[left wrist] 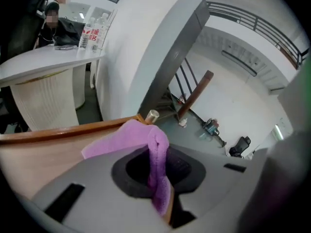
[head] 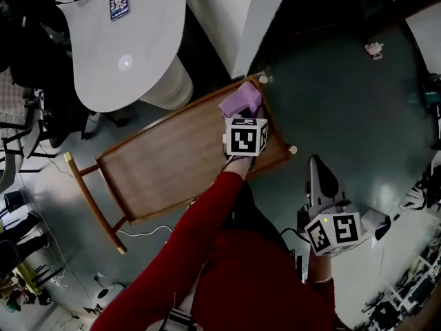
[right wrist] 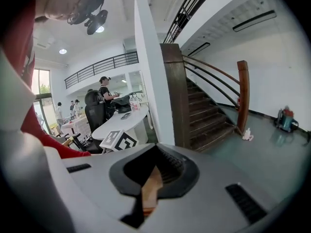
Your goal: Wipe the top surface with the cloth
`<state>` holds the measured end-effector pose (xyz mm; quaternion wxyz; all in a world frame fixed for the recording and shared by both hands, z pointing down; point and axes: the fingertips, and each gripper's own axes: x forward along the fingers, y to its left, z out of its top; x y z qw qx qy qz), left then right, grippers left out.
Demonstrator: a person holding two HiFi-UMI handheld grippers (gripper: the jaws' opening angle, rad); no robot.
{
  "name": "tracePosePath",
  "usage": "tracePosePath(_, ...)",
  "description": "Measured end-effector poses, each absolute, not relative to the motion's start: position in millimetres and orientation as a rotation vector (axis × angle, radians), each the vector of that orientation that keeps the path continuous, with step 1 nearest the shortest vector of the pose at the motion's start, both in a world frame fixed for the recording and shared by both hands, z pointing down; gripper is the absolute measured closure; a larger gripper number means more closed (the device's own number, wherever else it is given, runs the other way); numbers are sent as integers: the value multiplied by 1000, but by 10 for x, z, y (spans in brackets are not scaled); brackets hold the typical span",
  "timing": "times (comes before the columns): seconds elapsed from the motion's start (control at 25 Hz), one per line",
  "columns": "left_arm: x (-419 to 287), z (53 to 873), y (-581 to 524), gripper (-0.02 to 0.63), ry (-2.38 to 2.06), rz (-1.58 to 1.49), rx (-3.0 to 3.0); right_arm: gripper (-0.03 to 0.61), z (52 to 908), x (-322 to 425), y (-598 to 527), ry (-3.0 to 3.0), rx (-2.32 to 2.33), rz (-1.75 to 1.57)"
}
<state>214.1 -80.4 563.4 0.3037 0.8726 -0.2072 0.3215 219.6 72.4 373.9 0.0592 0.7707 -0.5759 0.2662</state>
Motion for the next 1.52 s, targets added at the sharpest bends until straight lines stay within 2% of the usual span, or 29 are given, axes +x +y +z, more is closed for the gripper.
tracePosePath(0.24, 1742, 4963, -1333, 564, -827, 687, 2348, 574, 3788, 2287, 111, -2043, 2030, 808)
tracePosePath(0.32, 1263, 4688, -1550, 565, -1006, 638, 2353, 574, 3805, 2132, -204, -2170, 1876, 788)
tracePosePath(0.44, 183, 4478, -1654, 565, -1298, 645, 2305, 574, 3900, 1640, -538, -2324, 1637, 755)
tracePosePath(0.64, -1594, 4544, -1539, 565, -1673, 790, 2086, 574, 4104, 831, -931, -2441, 1402, 740)
tracePosePath(0.76, -2174, 4766, -1451, 565, -1766, 875, 1946, 574, 4274, 569, -1103, -2451, 1329, 760)
tracePosePath(0.88, -2379, 5040, -1334, 563, -1753, 945, 1860, 574, 4390, 495, -1097, -2421, 1337, 778)
tracePosePath(1.0, -2178, 5334, -1228, 565, -1612, 986, 1873, 574, 4468, 611, -966, -2359, 1420, 810)
tracePosePath(1.08, -1729, 5505, -1154, 563, -1454, 971, 1934, 574, 4548, 794, -851, -2299, 1488, 840)
tracePosePath(1.4, 1137, 5521, -372, 565, -659, 913, 2299, 574, 4617, 1939, 51, -1950, 1936, 976)
tracePosePath(1.52, 1719, 5486, -114, 565, -447, 925, 2346, 574, 4624, 2167, 394, -1796, 2065, 1030)
